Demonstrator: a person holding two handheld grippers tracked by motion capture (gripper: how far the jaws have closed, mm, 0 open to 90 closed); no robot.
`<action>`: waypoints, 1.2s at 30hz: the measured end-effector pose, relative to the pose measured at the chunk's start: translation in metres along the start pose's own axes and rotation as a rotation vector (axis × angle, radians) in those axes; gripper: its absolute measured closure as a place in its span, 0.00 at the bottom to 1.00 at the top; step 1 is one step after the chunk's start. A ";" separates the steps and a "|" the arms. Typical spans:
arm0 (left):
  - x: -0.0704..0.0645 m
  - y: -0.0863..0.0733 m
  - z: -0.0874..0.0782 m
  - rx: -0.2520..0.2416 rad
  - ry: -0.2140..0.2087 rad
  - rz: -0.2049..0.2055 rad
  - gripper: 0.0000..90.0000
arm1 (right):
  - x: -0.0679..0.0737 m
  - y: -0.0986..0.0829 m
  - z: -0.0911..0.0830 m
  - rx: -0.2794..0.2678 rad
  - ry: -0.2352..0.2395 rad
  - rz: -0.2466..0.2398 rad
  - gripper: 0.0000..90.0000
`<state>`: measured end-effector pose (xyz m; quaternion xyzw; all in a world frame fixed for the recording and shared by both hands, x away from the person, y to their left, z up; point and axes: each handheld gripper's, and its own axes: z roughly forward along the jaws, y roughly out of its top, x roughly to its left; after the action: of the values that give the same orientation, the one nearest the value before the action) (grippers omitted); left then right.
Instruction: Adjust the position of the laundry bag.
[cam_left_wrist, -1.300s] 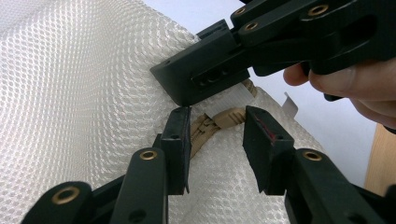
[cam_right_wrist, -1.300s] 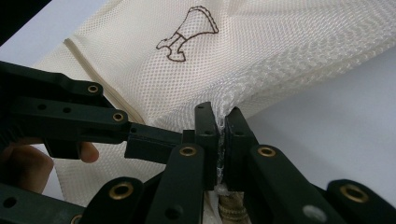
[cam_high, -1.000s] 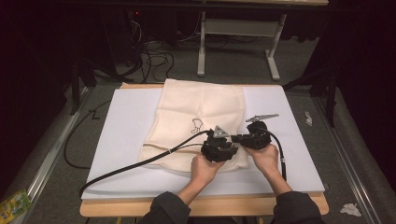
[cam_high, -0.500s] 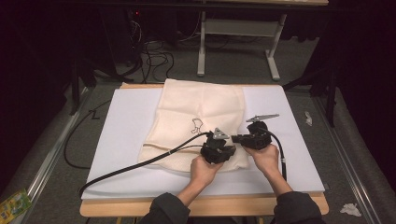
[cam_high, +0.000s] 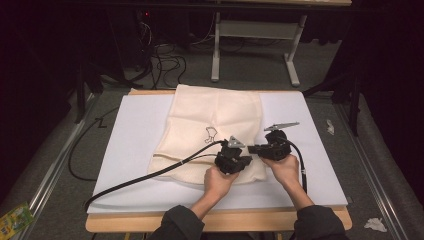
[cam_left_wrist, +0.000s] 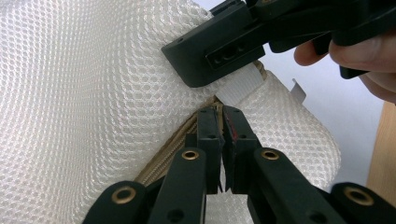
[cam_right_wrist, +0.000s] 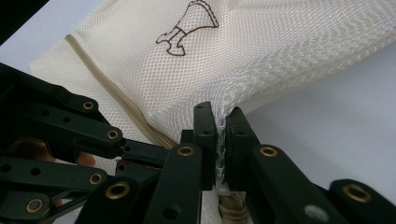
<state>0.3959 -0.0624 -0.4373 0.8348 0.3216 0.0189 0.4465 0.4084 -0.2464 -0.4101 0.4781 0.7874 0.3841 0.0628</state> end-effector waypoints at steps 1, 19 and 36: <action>0.000 0.000 0.000 0.001 -0.001 0.001 0.96 | 0.000 0.000 0.000 0.001 0.001 0.002 0.95; 0.000 0.001 -0.002 0.003 0.000 0.009 0.97 | -0.005 -0.005 -0.002 0.005 0.046 0.042 0.82; 0.002 0.001 -0.003 0.017 0.001 0.018 0.97 | -0.004 -0.008 0.000 0.022 0.034 0.029 0.94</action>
<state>0.3969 -0.0596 -0.4348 0.8415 0.3145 0.0207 0.4388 0.4053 -0.2518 -0.4168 0.4836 0.7854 0.3846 0.0384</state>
